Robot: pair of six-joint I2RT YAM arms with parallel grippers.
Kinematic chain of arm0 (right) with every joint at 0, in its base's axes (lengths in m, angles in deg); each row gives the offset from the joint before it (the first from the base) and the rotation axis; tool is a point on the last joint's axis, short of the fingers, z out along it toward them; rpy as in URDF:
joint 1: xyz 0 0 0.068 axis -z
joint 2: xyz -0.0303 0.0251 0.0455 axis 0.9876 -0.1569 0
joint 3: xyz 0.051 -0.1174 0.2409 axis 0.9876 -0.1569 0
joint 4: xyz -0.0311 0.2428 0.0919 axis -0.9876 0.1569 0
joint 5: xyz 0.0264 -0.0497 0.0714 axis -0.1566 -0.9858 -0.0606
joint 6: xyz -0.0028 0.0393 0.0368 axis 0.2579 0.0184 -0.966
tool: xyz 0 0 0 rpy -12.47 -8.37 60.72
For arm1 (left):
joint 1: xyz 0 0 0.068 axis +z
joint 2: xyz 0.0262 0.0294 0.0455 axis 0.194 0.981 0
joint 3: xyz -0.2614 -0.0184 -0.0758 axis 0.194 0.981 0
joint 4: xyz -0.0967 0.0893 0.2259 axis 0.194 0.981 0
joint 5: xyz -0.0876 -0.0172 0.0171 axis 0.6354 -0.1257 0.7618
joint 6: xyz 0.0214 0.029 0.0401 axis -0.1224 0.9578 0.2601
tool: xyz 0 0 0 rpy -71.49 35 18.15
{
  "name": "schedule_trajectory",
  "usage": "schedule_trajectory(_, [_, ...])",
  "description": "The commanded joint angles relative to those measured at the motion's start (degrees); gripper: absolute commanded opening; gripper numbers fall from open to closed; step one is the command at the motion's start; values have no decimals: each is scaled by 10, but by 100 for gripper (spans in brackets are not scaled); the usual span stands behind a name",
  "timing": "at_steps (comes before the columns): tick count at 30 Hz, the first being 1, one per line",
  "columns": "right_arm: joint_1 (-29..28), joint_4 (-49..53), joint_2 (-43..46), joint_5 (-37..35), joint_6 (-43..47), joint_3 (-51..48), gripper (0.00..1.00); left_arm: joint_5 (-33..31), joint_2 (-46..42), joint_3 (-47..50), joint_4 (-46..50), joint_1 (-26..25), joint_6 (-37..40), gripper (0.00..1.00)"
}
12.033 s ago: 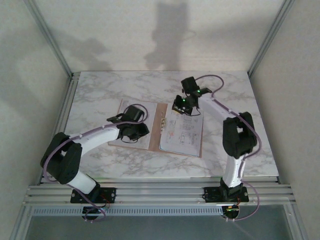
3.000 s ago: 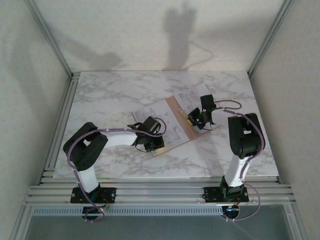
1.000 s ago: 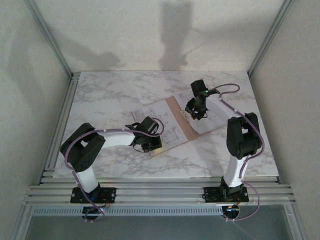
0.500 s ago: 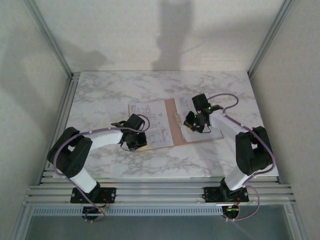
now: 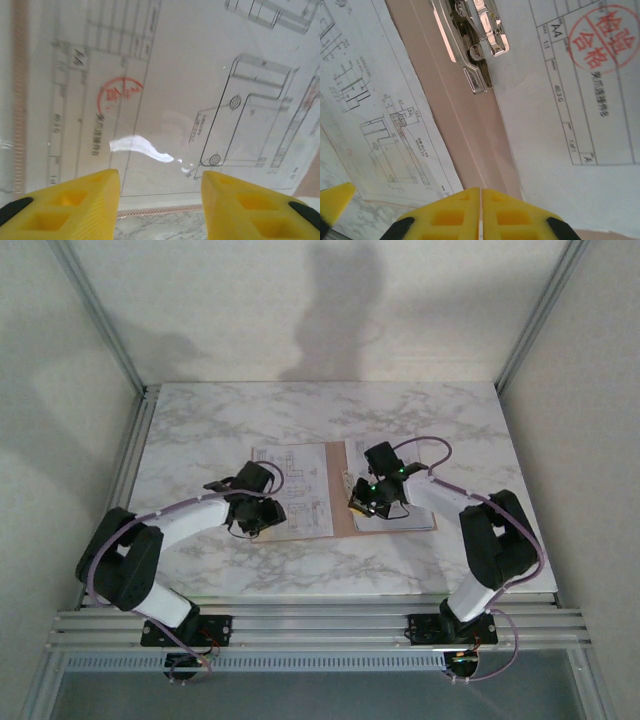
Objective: Put the files into the folder
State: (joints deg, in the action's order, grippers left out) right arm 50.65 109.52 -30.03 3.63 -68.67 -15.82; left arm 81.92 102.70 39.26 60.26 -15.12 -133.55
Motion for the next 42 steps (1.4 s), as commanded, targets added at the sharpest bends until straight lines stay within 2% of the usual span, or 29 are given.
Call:
schedule_trajectory(1, [-12,2,-31,16,10,29,8,4,-28,-8,20,35,0,49])
schedule_trajectory(6, [-25,21,-45,6,14,35,7,29,-45,29,5,82,8,50])
schedule_trajectory(16, [-25,14,-69,0,4,-6,3,51,-45,49,0,133,40,52])
schedule_trajectory(22, [-23,4,-81,2,5,-24,2,64,-32,57,-14,137,51,52])
schedule_trajectory(28, [-13,7,-93,10,17,-38,0,108,-6,63,-62,137,73,53])
schedule_trajectory(35, [0,6,-98,19,28,-46,0,105,6,67,-60,136,90,54])
schedule_trajectory(40, [0,4,-101,22,24,-44,0,57,2,67,-36,135,96,55])
schedule_trajectory(42, [1,4,-103,24,25,-43,0,65,1,67,-39,132,100,55])
